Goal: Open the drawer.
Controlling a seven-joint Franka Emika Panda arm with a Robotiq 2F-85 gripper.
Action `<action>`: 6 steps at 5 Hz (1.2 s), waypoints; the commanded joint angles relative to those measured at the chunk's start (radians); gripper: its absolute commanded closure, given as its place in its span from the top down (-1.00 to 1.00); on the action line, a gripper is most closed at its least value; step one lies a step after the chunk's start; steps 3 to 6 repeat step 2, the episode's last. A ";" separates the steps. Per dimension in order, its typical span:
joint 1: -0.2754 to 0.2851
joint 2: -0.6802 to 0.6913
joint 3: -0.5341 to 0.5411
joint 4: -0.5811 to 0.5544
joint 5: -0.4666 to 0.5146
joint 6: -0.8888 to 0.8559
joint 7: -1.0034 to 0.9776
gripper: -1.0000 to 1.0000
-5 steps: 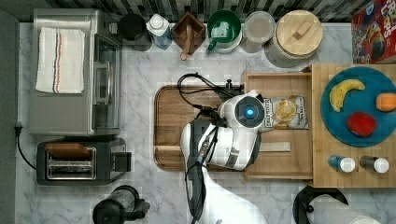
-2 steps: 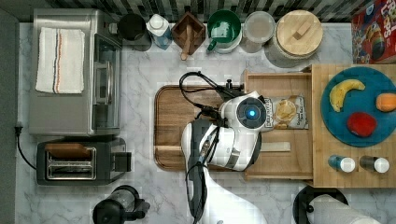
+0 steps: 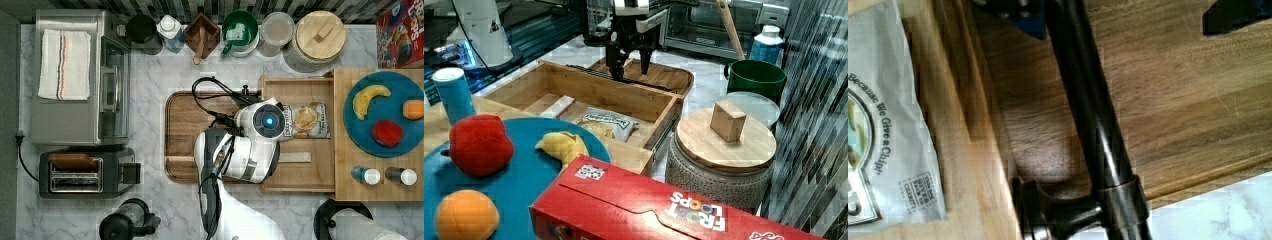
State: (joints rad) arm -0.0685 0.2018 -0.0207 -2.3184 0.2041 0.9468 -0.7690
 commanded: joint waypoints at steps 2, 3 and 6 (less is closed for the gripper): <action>0.152 -0.031 0.150 0.003 0.033 -0.043 0.077 1.00; 0.152 -0.031 0.150 0.003 0.033 -0.043 0.077 1.00; 0.152 -0.031 0.150 0.003 0.033 -0.043 0.077 1.00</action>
